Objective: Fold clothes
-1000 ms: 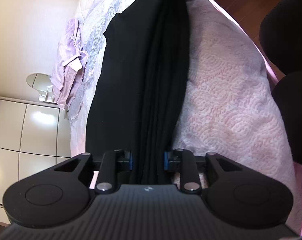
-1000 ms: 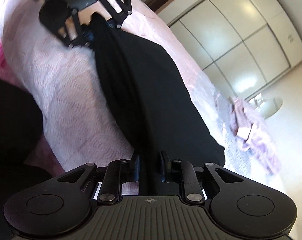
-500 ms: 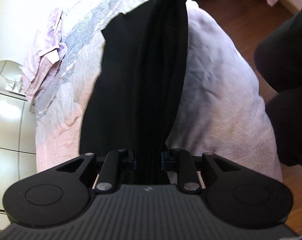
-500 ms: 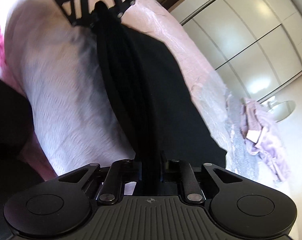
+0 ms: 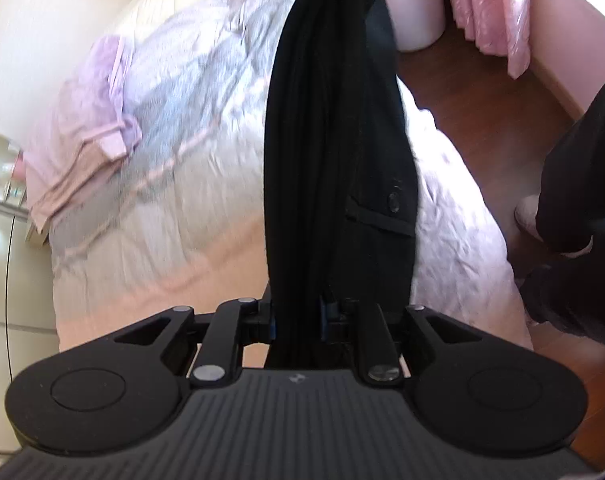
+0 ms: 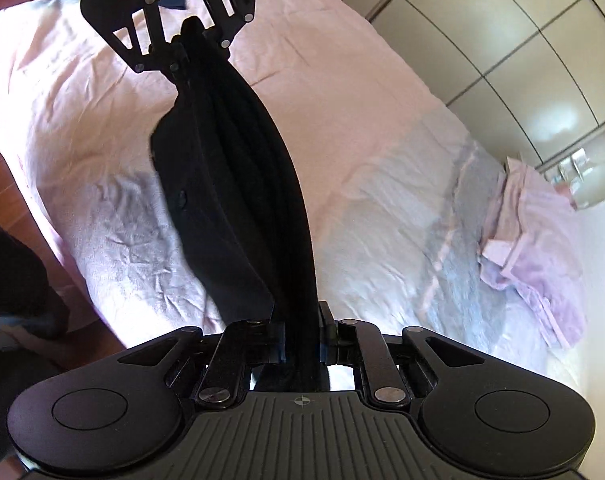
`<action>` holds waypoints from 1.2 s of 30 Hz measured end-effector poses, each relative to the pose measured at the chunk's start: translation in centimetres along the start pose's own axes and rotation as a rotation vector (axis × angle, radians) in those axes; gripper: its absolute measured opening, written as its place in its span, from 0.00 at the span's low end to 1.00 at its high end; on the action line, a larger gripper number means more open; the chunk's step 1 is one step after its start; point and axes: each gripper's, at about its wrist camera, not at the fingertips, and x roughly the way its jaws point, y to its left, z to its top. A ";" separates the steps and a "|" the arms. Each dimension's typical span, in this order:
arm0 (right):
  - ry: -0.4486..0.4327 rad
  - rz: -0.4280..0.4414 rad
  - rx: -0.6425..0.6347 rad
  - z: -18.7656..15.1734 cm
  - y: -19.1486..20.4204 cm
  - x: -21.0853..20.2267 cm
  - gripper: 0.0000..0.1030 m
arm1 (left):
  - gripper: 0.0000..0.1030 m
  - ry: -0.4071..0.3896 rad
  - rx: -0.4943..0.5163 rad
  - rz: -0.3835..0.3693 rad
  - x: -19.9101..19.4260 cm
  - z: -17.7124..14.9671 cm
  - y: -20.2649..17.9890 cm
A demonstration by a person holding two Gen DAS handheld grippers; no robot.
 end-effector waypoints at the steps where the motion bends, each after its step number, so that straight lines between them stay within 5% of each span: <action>1: 0.012 -0.004 0.008 0.2 -0.7 -0.5 0.11 | 0.17 -0.016 0.014 -0.001 0.1 0.7 0.9; 6: 0.076 -0.055 0.076 -1.2 -4.6 -2.7 0.11 | 0.17 -0.097 0.104 0.016 1.8 5.9 5.1; 12: 0.126 -0.182 0.162 -6.8 -12.1 -4.2 0.11 | 0.16 -0.185 0.172 0.074 6.4 16.9 11.1; 19: 0.117 -0.252 0.154 -18.2 -27.4 -1.0 0.11 | 0.17 -0.166 0.109 0.125 17.4 32.9 19.5; 25: 0.069 -0.320 0.066 -26.0 -39.8 4.5 0.12 | 0.17 -0.137 0.031 0.278 25.0 41.4 26.1; 27: 0.053 -0.350 0.057 -27.9 -42.0 6.0 0.12 | 0.17 -0.142 0.041 0.329 27.8 42.4 26.0; 30: 0.050 -0.328 0.110 -31.2 -42.3 9.5 0.12 | 0.17 -0.117 0.054 0.307 34.5 42.7 23.3; 34: 0.114 -0.188 0.157 -37.3 -37.8 19.2 0.12 | 0.17 -0.005 0.103 0.150 45.4 41.7 16.5; 36: 0.155 -0.093 0.169 -39.4 -34.9 22.9 0.12 | 0.19 0.021 0.113 0.135 47.7 40.9 13.8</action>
